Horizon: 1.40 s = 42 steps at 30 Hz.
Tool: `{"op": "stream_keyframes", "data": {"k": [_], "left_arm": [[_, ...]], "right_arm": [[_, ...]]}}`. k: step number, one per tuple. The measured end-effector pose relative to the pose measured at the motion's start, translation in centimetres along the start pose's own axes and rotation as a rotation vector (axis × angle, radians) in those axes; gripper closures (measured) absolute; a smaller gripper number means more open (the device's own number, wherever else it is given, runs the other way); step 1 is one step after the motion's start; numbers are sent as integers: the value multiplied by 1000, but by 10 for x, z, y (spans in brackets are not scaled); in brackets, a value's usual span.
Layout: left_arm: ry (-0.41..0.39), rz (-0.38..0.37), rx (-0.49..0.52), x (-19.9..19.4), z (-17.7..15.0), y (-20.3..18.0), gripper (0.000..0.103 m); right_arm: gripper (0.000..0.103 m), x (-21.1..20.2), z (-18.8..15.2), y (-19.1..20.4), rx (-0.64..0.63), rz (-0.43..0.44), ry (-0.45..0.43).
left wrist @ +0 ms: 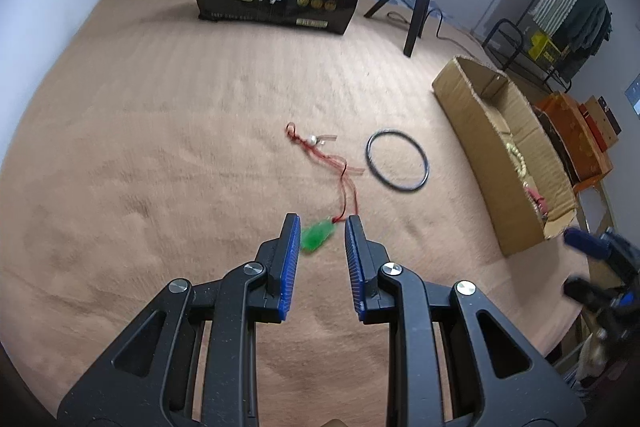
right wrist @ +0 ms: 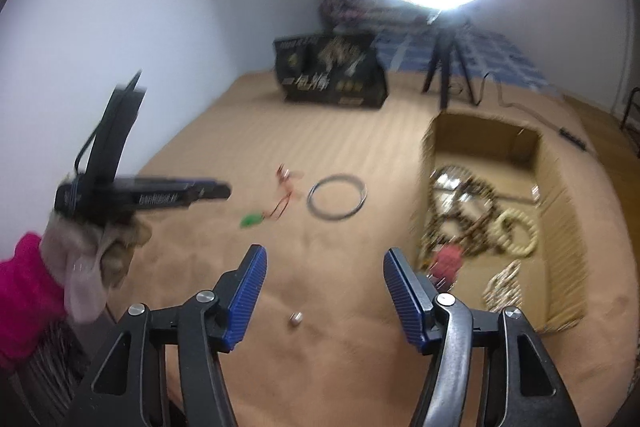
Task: Organize jewelry
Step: 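Move both open tools back toward the jade pendant and small pearl, then grasp green jade pendant with left tool while right tool grasps small pearl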
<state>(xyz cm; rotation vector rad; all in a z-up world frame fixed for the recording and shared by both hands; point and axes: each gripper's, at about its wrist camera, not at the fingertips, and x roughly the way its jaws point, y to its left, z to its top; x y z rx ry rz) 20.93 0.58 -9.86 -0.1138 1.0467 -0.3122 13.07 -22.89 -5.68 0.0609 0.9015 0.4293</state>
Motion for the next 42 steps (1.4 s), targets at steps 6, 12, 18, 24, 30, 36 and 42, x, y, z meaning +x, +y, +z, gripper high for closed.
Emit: {"op": "stream_keyframes", "data": {"k": [6,12,18,24,30,36,42], "left_arm": [[33,-16,49,16,-11,1,81],[49,-15,116,27,-13,-5,81],[65,10,161,41,-13,-8,81],[70,26,182,51,-13,-9,81],[73,41,203,58,-10,-12,81],[64,49,209,58,-8,-15,81],[58,58,211,59,-8,-16,58]], "right_arm": [[49,31,-28,13,-1,36,111],[53,52,-41,14,-15,32,172],[56,59,-46,15,-29,31,191],[58,65,-49,18,-51,20,210],[62,70,-50,14,-49,16,223],[65,71,-48,14,-48,14,216],[65,73,-48,19,-75,4,217]]}}
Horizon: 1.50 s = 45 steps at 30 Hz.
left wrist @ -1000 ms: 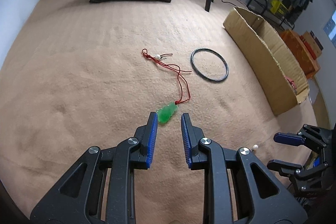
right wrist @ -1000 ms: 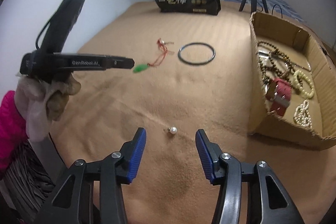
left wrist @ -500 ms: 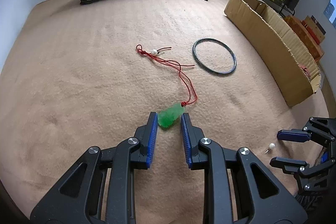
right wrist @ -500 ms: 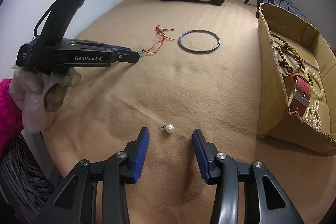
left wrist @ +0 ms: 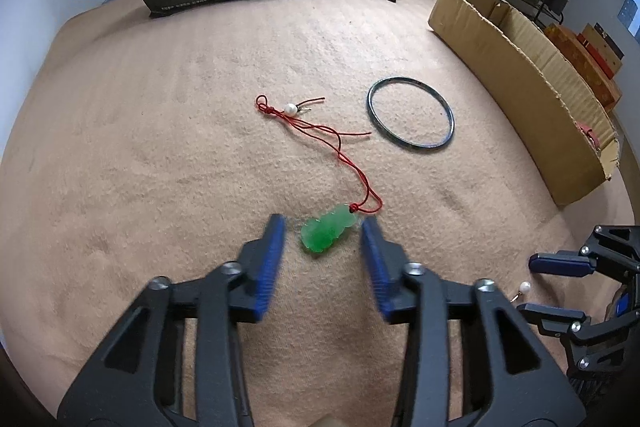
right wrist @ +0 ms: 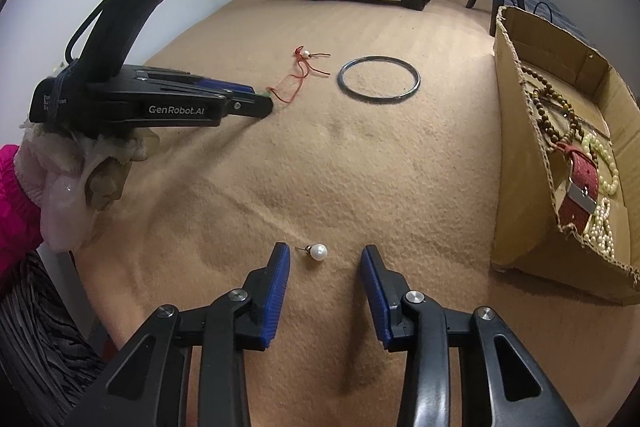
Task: Organize jewelry
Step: 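Grasp green jade pendant with left tool while right tool grasps small pearl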
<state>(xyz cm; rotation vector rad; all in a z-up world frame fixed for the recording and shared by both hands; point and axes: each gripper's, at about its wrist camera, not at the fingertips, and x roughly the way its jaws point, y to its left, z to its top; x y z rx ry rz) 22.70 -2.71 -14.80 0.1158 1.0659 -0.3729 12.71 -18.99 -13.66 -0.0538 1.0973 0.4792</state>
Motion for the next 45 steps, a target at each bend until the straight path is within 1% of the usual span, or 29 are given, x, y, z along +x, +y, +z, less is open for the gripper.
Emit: {"op": "stream_keyframes", "data": {"k": [6,7,8,10,11,12,13,15,17,21,30,40,45], "left_arm": [[-4,20,29,5,1,-7,58],[-4,23,36,5,1,-8,58],[-3,24,42,6,1,-10,64],[3,24,45,6,0,-11,75],[3,27,47,6,0,-12,76],[2,30,51,5,-1,-13,78],[5,32,55,5,-1,-14,85],[4,39,55,4,-2,-14,86],[4,40,48,2,-2,-13,86],[-12,29,12,-7,1,-8,86],[-133,-13,-62,-60,19,2,86],[-268,-55,-134,-113,42,7,86],[-300,-69,-145,-126,49,3,86]], "right_arm": [[73,3,2,3,-24,-9,4],[76,4,3,4,-31,-14,5],[78,4,3,5,-37,-19,6],[79,4,3,5,-45,-24,6],[79,4,3,6,-44,-25,6],[79,4,3,6,-43,-25,6],[81,4,3,6,-44,-24,6],[86,4,4,7,-48,-28,5],[94,4,5,7,-49,-28,5],[95,2,6,9,-43,-12,0],[95,-18,13,10,-27,-13,-67],[95,-45,30,3,-7,-32,-173],[95,-62,39,-6,15,-44,-226]]}}
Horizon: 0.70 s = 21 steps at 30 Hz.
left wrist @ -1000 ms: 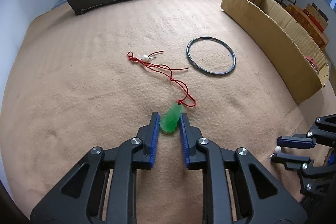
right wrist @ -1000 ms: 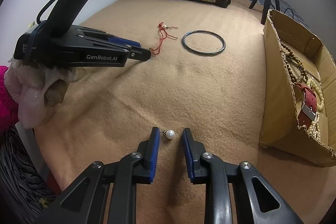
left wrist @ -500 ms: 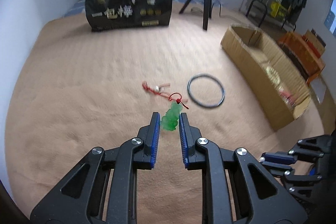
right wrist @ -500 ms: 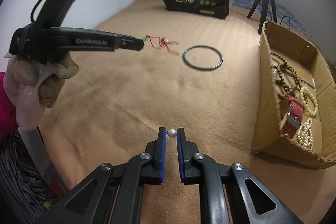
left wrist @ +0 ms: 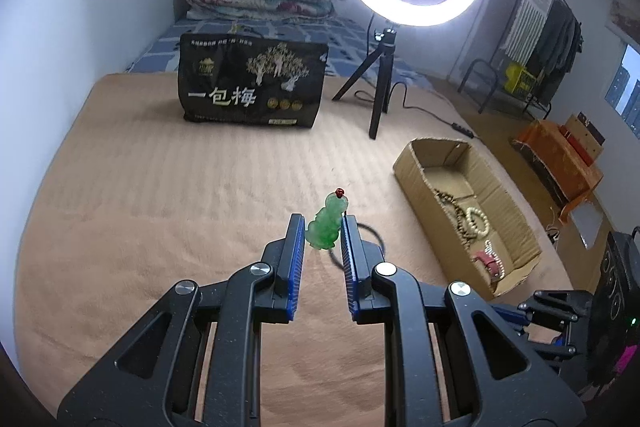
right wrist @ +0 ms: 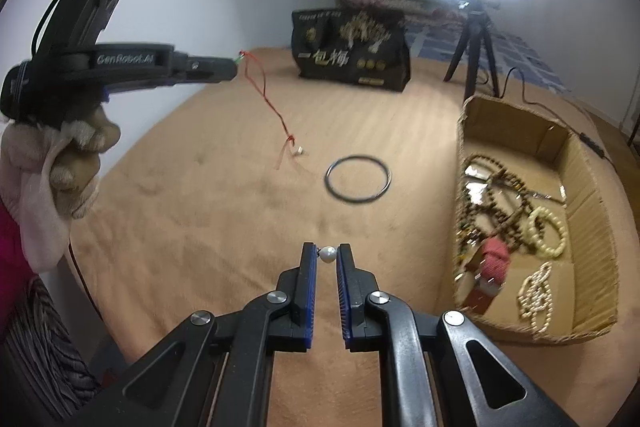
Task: Organize jewelry
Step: 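Grasp green jade pendant with left tool while right tool grasps small pearl, then carry jade pendant into box and open left tool while right tool drops pearl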
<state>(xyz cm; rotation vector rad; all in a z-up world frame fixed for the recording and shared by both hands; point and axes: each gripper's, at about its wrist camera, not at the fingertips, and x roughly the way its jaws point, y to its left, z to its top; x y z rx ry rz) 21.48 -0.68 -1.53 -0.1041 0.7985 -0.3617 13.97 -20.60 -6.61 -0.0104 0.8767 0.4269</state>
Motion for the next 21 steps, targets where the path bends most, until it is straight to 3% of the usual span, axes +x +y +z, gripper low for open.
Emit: {"op": "stream_keyframes", "data": {"k": [12,21], "left_arm": [[-42,-59,25,-7,16,-42,86],[-81,-127,28,4,42,-88,86]], "right_arm": [[95,-41,23,-49,89,-77,-114],[95,-67,28,-97,165,-143,-142]]}}
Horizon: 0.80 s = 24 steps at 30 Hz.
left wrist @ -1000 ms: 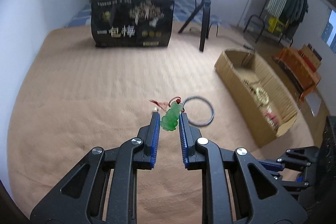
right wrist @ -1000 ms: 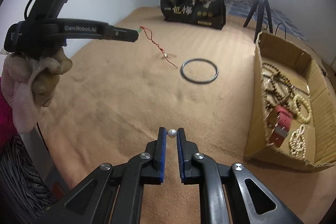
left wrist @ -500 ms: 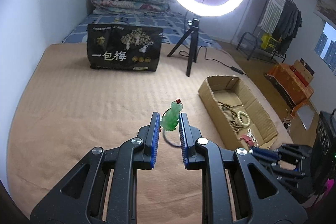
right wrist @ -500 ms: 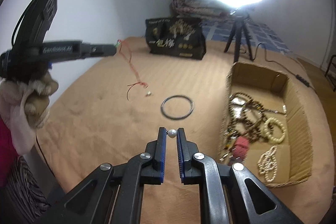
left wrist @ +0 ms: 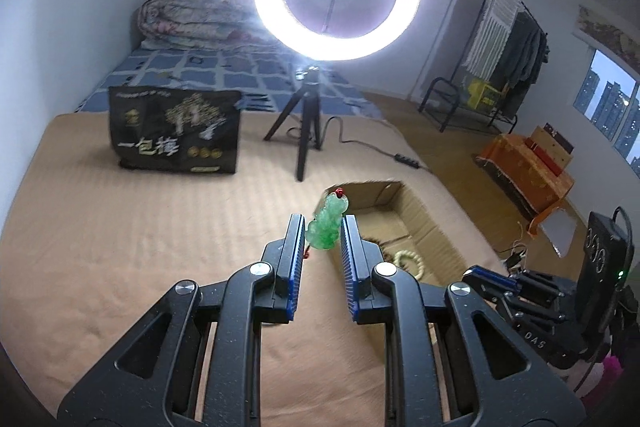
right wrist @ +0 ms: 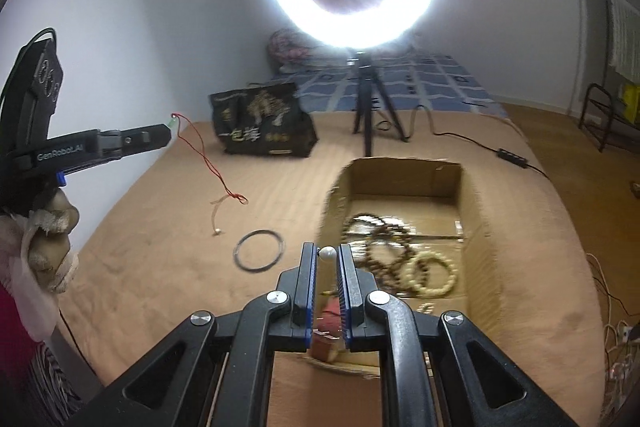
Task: Organize jewelry
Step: 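Carry jade pendant into box and open left tool while right tool drops pearl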
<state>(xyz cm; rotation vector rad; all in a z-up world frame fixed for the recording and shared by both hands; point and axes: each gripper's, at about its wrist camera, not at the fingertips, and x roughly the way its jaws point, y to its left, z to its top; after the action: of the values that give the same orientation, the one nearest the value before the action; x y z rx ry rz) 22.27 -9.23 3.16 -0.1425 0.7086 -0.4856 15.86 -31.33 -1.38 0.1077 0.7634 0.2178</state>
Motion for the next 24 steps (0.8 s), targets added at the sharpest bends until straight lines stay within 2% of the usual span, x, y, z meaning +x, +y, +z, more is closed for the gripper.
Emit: {"op": "stream_keyframes", "data": {"k": [11,24], "left_arm": [[15,-46,38,47,14,-49,86],[121,-37,30,121,-1,-66,86]], "right_arm": [[95,3,6,-41,18,-68,48],[95,21,-5,-60,52,-65,136]]}}
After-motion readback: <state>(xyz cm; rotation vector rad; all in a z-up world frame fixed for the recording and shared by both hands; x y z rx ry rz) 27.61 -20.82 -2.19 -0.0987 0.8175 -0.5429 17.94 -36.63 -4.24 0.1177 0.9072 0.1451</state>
